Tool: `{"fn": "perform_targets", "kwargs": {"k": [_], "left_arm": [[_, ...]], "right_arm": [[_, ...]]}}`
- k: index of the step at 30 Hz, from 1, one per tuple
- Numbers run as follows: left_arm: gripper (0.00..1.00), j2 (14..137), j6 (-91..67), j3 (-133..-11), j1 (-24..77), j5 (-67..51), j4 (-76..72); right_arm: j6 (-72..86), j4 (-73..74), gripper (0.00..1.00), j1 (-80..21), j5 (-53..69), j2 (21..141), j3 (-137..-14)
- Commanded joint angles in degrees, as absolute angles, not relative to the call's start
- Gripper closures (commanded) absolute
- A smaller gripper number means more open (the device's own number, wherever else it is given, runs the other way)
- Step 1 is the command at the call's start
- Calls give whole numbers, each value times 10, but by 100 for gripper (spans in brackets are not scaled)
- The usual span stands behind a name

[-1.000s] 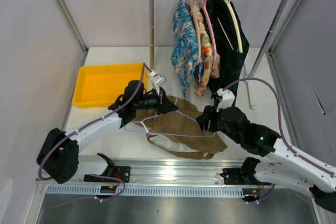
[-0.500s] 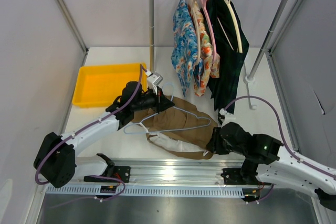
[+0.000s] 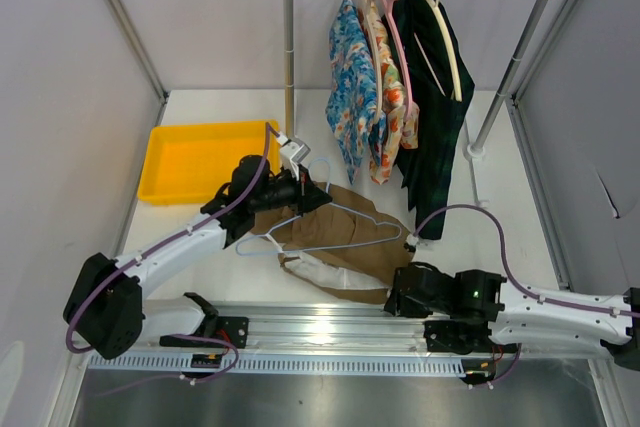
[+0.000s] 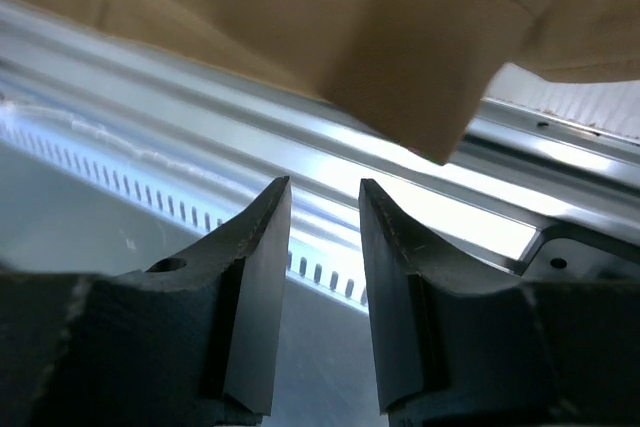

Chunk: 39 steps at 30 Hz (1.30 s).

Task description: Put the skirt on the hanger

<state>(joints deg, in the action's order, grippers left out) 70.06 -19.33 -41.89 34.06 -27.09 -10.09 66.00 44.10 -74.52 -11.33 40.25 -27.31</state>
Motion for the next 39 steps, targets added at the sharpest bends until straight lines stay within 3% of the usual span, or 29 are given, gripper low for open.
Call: {"fn": "perform_targets", "kwargs": {"k": [1,10,20,32,39], "left_arm": [[100,677,-171,-416,341,-265,-120],[100,670,-172,-415,340,-266,-117],[100,670,-177,-416,341,-270,-118],[100,672,-181,-417,344,-275,-119],[100,672,-183,-416,345,-277,-119]], "right_arm": [[736,408,62,-752,-189,409,-266],[791,409,63,-752,-308,451,-271],[808,420,69,-758,-341,475,-277],[956,472,66,-876,-467,604,-337],[972,499,66,-878,-484,636,-353]]}}
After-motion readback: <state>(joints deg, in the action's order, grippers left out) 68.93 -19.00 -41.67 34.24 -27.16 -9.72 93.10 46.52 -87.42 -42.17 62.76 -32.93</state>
